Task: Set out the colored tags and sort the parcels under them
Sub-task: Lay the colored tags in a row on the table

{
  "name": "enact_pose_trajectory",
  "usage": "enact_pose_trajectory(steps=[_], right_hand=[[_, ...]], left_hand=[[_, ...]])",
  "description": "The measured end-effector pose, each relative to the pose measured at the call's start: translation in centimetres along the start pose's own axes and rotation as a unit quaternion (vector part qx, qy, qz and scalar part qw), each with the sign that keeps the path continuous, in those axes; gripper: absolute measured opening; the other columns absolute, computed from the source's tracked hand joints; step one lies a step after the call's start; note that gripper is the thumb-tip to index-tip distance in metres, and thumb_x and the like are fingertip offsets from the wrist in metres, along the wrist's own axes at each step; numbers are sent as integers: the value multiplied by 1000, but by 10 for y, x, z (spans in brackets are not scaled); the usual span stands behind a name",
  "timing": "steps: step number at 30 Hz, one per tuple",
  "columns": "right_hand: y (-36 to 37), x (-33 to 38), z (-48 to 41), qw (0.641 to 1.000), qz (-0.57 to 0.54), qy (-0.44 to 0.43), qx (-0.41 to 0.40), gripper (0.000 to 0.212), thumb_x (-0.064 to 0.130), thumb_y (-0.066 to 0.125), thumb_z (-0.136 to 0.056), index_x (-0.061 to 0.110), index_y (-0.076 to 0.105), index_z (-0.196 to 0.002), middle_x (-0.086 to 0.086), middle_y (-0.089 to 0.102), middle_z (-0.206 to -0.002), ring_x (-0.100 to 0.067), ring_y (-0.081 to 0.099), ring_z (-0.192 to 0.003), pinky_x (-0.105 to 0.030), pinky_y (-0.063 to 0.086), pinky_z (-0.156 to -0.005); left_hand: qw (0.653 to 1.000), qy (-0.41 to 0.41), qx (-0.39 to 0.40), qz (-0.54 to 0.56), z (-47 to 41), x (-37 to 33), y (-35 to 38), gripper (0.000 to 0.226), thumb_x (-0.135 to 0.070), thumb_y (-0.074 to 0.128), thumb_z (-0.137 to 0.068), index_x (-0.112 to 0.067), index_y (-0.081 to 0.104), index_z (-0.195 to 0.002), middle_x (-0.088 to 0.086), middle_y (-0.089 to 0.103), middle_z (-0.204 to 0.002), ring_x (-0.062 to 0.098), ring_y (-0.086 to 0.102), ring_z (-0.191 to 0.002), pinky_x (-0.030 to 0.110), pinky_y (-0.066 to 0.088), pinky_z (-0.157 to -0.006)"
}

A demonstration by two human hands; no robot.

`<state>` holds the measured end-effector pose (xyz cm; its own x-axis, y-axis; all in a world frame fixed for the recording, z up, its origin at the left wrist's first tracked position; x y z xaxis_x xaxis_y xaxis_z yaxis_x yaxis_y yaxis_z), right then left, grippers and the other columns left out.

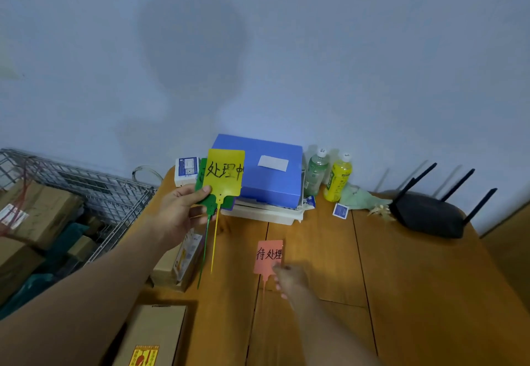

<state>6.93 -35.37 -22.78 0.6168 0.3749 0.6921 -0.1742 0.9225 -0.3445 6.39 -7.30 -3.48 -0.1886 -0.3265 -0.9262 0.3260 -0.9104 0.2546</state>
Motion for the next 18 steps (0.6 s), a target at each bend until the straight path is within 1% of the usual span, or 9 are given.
enact_pose_trajectory(steps=[2, 4, 6, 8, 10, 12, 15, 18], right_hand=[[-7, -1, 9, 1000, 14, -9, 15, 35, 37, 59, -98, 19, 61, -129, 0, 71, -97, -17, 69, -89, -31, 57, -74], [-19, -2, 23, 999, 5, -22, 31, 38, 33, 58, -98, 18, 57, -133, -1, 72, -100, -18, 70, -91, -34, 58, -80], [-37, -2, 37, 999, -14, -32, 40, 30, 29, 58, -98, 12, 61, -123, -2, 72, -99, -18, 70, -91, -39, 59, -89], [-59, 2, 54, 998, -35, -47, 36, 27, 30, 60, -97, 11, 65, -116, -3, 73, -97, -19, 71, -91, -41, 58, -92], [-83, 9, 75, 995, -59, -74, 24, 24, 32, 61, -98, 13, 67, -111, -3, 75, -96, -20, 72, -91, -39, 60, -88], [-109, 19, 105, 990, -97, -100, 18, 22, 33, 60, -99, 14, 68, -109, -2, 76, -96, -18, 72, -88, -35, 59, -80], [-143, 33, 157, 975, -148, -157, 48, 25, 35, 58, -100, 14, 69, -106, -6, 77, -100, -16, 69, -80, -28, 54, -67], [-182, 52, 207, 958, -185, -207, 64, 32, 42, 57, -99, 14, 70, -108, -5, 76, -102, -16, 69, -79, -27, 54, -64]], left_hand=[[1000, 3, 5, -5, 14, 3, 8, 14, -16, 73, -91, -6, 74, -100, 16, 62, -68, 25, 66, -49, 24, 53, -39], [1000, 11, 15, -6, 34, 2, 21, 22, -17, 75, -88, -3, 72, -104, 18, 62, -74, 25, 65, -49, 24, 54, -40], [999, 26, 22, -5, 56, -1, 33, 36, -20, 77, -81, 0, 70, -110, 20, 60, -78, 24, 63, -50, 25, 54, -41], [999, 39, 30, 0, 80, -3, 47, 41, -20, 78, -81, 3, 68, -114, 21, 60, -80, 25, 62, -52, 26, 53, -42], [998, 47, 33, 14, 105, -3, 66, 36, -19, 77, -85, 1, 69, -114, 22, 64, -83, 27, 64, -55, 27, 54, -44], [998, 53, 31, 12, 130, 1, 85, 32, -20, 79, -85, -2, 70, -109, 23, 69, -88, 30, 68, -59, 29, 56, -48], [998, 57, 33, 10, 165, 9, 115, 27, -18, 77, -88, -3, 71, -110, 24, 70, -92, 32, 68, -62, 29, 56, -48], [998, 53, 34, 13, 199, 14, 154, 21, -14, 74, -92, -2, 71, -109, 21, 71, -89, 29, 67, -59, 27, 55, -46]])
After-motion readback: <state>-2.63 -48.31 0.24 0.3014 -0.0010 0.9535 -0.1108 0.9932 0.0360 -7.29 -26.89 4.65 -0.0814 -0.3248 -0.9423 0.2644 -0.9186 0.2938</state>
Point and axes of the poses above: each hand's wrist, its own z-axis away from the middle knuckle, its own y-axis out of the palm, x = y × z, the point moved 7 cm from there along -z, towards the middle knuckle
